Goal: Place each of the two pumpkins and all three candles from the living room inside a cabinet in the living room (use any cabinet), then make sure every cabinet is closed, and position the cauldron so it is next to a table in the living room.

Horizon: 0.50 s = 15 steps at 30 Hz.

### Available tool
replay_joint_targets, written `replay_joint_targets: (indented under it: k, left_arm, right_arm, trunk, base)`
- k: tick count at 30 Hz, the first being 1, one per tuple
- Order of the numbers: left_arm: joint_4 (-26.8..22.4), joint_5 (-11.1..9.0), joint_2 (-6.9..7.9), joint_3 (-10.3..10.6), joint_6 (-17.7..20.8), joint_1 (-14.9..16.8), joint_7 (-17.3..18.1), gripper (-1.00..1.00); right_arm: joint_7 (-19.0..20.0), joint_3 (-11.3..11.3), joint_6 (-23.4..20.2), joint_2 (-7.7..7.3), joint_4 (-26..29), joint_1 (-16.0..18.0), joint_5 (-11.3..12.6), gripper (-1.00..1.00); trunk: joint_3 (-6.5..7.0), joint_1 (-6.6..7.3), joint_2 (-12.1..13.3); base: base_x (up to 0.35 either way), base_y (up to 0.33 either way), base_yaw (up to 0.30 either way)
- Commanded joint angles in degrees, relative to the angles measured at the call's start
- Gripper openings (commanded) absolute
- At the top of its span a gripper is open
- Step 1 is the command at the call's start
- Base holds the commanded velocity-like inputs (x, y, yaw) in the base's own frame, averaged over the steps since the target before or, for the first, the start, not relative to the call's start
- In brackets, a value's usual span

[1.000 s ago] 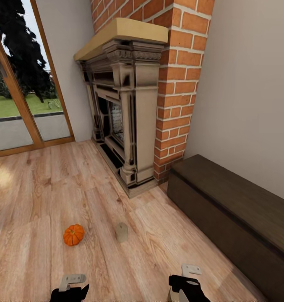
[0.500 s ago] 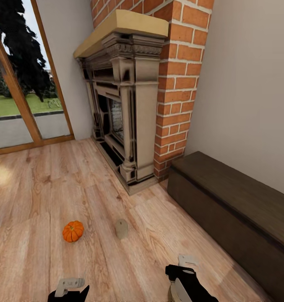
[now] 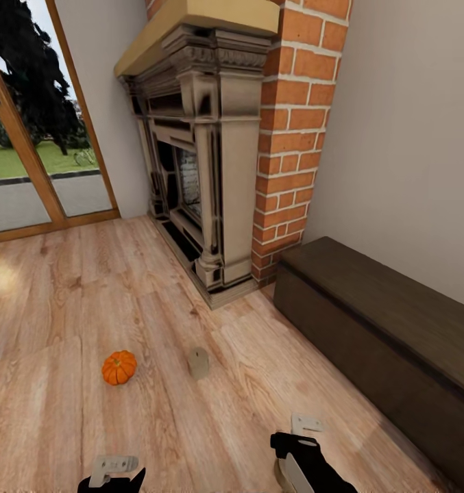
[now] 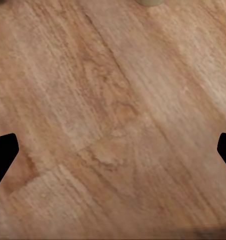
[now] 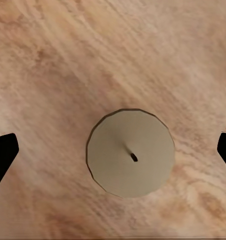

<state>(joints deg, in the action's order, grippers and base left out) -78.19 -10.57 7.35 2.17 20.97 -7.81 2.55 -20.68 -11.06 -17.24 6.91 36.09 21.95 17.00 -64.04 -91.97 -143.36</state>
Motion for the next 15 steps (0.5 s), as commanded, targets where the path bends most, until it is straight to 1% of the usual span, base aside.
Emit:
replay_joint_targets:
  k: [1, 8, 15]
  left_arm:
    - [-0.1, -0.4, 0.0, 0.03, 0.27, -0.04, -0.01, 1.0]
    - [-0.58, -0.41, -0.04, 0.05, 0.3, -0.1, 0.0, 1.0]
    - [-2.06, -0.41, -0.05, 0.1, 0.37, -0.54, -0.03, 1.0]
  right_arm:
    - [-0.5, -0.3, -0.2, -0.06, -0.02, 0.02, 0.49, 1.0]
    - [-0.5, -0.28, -0.26, -0.2, -0.18, 0.33, 0.49, 1.0]
    - [-0.48, -0.12, -0.84, -0.19, -1.05, 3.09, 0.42, 1.0]
  trunk:
    - [-0.27, -0.02, -0.04]
    - [-1.82, -0.2, -0.13]
    - [-3.37, -0.38, -0.22]
  base:
    - [0.0, 0.0, 0.0]
    - [0.0, 0.0, 0.0]
    - [0.0, 0.0, 0.0]
